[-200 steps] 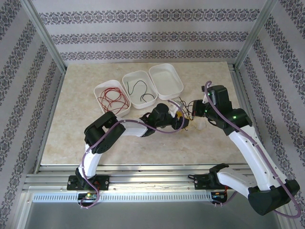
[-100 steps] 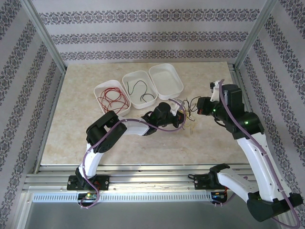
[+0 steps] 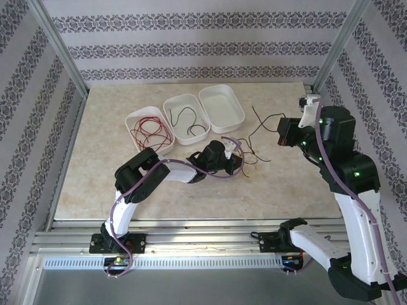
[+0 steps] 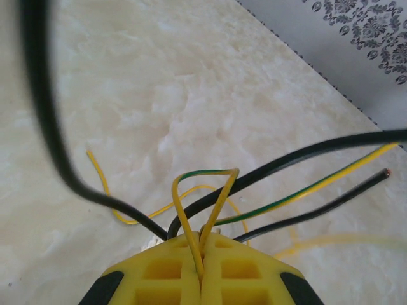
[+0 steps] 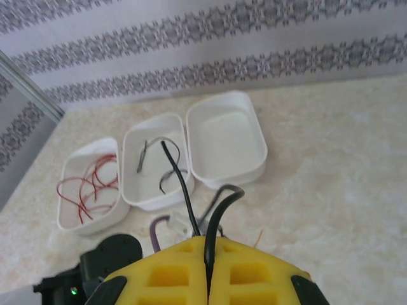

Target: Untangle the cables

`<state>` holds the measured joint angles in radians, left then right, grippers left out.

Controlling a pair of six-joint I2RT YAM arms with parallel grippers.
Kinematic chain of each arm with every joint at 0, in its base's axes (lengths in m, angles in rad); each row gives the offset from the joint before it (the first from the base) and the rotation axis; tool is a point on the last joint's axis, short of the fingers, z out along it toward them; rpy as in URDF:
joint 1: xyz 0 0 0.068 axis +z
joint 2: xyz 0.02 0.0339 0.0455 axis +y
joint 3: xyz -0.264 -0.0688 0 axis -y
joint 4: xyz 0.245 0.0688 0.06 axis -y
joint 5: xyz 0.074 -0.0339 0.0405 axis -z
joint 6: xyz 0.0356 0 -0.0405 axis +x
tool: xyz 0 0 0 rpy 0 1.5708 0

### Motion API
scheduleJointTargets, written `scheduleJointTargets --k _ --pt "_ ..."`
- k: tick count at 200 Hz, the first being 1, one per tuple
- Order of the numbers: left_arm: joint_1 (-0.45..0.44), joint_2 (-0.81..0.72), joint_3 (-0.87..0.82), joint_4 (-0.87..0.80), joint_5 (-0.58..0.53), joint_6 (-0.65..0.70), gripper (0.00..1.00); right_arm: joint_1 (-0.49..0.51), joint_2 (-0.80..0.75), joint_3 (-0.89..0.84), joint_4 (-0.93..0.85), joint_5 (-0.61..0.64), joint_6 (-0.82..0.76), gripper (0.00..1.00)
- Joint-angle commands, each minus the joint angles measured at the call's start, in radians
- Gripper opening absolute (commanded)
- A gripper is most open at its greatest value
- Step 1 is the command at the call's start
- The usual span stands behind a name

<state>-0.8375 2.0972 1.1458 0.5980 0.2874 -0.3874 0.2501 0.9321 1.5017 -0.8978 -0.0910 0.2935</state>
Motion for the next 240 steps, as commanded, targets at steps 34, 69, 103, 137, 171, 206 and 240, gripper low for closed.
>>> scheduleJointTargets --k 34,69,103,137,171,206,240 --pt "0.006 -0.016 -0.017 -0.02 0.023 -0.021 0.0 -0.011 0.024 0.196 0.071 0.029 -0.087 0.0" --pt "0.002 -0.027 -0.043 -0.024 0.024 -0.02 0.0 -0.011 0.039 0.273 0.121 0.053 -0.11 0.0" --pt "0.0 -0.083 -0.104 -0.006 0.008 -0.016 0.0 -0.011 0.087 0.269 0.15 0.022 -0.099 0.0" --pt "0.0 -0.161 -0.2 0.063 0.027 -0.038 0.19 -0.011 0.153 0.187 0.221 -0.035 -0.067 0.0" --pt "0.0 -0.238 -0.258 0.103 0.016 -0.053 0.38 -0.007 0.221 0.093 0.353 -0.105 -0.019 0.0" --pt "0.0 -0.31 -0.294 0.126 -0.014 -0.054 0.95 0.033 0.318 0.057 0.448 -0.119 -0.003 0.0" --pt "0.002 -0.435 -0.38 0.132 -0.096 -0.052 0.97 0.09 0.427 0.076 0.497 -0.104 -0.004 0.0"
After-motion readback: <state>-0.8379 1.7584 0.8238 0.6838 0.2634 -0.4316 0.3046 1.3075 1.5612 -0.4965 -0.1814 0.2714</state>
